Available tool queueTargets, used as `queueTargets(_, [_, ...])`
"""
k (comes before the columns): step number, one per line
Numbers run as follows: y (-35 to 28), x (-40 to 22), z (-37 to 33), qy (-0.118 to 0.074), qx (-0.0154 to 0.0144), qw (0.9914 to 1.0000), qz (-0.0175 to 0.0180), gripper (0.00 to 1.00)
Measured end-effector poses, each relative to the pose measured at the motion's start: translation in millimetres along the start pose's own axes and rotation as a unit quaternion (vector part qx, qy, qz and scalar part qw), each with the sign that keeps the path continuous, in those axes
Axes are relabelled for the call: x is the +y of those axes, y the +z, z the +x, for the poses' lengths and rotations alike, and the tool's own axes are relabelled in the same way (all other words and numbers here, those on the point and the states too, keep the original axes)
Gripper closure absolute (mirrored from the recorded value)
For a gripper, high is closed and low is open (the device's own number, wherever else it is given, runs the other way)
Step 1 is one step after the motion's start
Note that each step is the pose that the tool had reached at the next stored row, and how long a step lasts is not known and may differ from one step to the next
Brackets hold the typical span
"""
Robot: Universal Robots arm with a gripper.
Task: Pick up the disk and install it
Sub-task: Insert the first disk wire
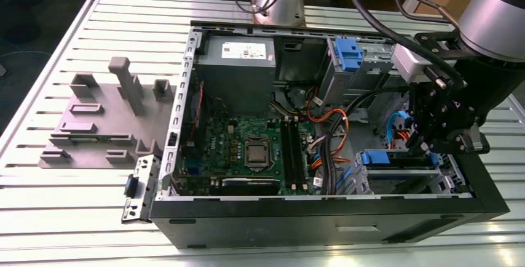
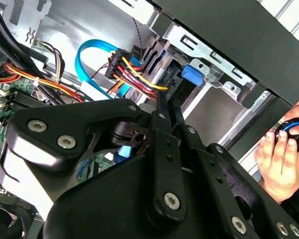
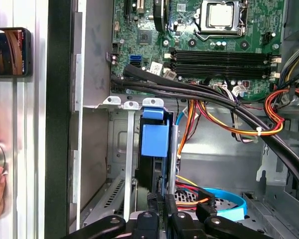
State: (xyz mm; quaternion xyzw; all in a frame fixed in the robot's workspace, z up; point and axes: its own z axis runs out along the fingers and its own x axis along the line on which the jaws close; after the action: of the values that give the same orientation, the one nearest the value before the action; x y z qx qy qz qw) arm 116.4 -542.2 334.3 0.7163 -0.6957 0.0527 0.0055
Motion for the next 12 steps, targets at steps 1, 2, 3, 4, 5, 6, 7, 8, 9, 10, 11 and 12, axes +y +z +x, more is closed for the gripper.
queueTargets(1, [-0.1, 0.0, 0.0, 0.0, 0.0001, 1.0, 0.0007, 0.84])
queueTargets(2, [-0.1, 0.3, 0.0, 0.0, 0.0001, 1.0, 0.0013, 0.84])
queueTargets(3, [-0.1, 0.4, 0.0, 0.0, 0.0001, 1.0, 0.0017, 0.84])
queueTargets(4, [-0.1, 0.7, 0.0, 0.0, 0.0001, 1.0, 0.0022, 0.84])
queueTargets(5, [0.0, 1.2, -0.1, 0.0, 0.0, 1.0, 0.0027, 0.84])
queueTargets(6, [0.2, 1.5, -0.1, 0.0, 0.0, 1.0, 0.003, 0.84])
queueTargets(7, [0.2, 1.6, -0.1, 0.0, 0.0001, 0.99999, 0.0032, 0.84])
queueTargets(8, [0.4, 1.6, -0.1, 0.0, 0.0001, 0.99999, 0.0034, 0.84])
queueTargets(9, [0.5, 1.6, -0.2, 0.001, 0.0001, 0.99999, 0.0035, 0.84])
queueTargets(10, [0.6, 1.7, -0.1, 0.001, 0.0001, 0.99999, 0.0037, 0.84])
queueTargets(11, [0.7, 1.7, -0.1, 0.001, 0.0, 0.99999, 0.0039, 0.84])
queueTargets(12, [0.7, 1.7, -0.1, 0.001, 0.0, 0.99999, 0.0044, 0.84])
